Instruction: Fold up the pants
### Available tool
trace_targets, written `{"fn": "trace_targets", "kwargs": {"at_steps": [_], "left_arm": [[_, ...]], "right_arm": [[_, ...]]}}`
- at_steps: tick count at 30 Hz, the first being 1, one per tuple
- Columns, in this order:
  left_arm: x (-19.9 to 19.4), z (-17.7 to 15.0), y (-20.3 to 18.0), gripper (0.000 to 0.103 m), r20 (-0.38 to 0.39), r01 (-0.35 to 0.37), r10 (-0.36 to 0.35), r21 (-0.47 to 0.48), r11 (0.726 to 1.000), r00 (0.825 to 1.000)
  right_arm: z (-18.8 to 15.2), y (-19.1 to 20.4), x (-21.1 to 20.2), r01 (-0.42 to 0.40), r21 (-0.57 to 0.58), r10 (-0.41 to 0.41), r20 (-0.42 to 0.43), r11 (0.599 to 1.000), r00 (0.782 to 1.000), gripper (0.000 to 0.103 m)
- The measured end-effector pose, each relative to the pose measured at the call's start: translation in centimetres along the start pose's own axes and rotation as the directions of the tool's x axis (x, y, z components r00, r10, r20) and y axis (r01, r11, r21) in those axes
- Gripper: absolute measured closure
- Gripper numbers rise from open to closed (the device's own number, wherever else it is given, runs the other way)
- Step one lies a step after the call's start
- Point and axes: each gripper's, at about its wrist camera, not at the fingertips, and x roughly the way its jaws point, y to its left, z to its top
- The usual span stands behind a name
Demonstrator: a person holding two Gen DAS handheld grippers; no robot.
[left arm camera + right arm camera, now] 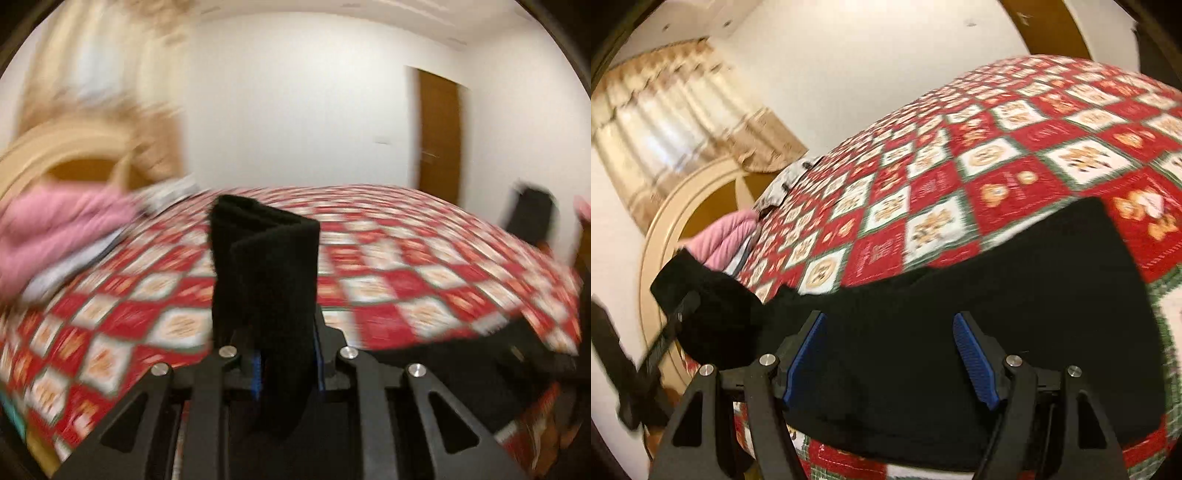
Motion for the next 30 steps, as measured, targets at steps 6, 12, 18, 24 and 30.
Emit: {"fn": "trace_targets", "kwargs": {"at_steps": [6, 12, 18, 24, 30], "left_arm": [[2.9, -4.1, -7.1, 0.082, -0.153, 0.178, -0.157, 0.134, 0.975, 0.976], [4.3, -6.0, -7.4, 0.082, -0.209, 0.182, -0.148, 0.155, 0.971, 0.967], [4.1, -6.3, -8.0, 0.082, -0.203, 0.183, -0.15, 0.157, 0.97, 0.968], [3.9, -6.8, -8.4, 0.082, -0.199, 0.186, -0.153, 0.16, 0.969, 0.968], [3.8, -6.7, -8.4, 0.081, -0.207, 0.19, -0.156, 0.155, 0.97, 0.966]], "right_arm": [[0.4, -1.5, -1.1, -0.017, 0.039, 0.017, 0.009, 0.999, 1.0, 0.031], [-0.1, -2.0, -0.2, -0.013, 0.042, 0.015, -0.027, 0.999, 1.0, 0.031], [1.2, -1.3, -0.8, -0.148, 0.061, 0.149, -0.012, 0.987, 0.989, 0.031], [2.7, 1.1, 2.5, -0.266, 0.016, 0.267, -0.1, 0.964, 0.959, 0.031], [2.0, 3.1, 6.8, -0.251, -0.015, 0.242, -0.212, 0.968, 0.947, 0.088]]}}
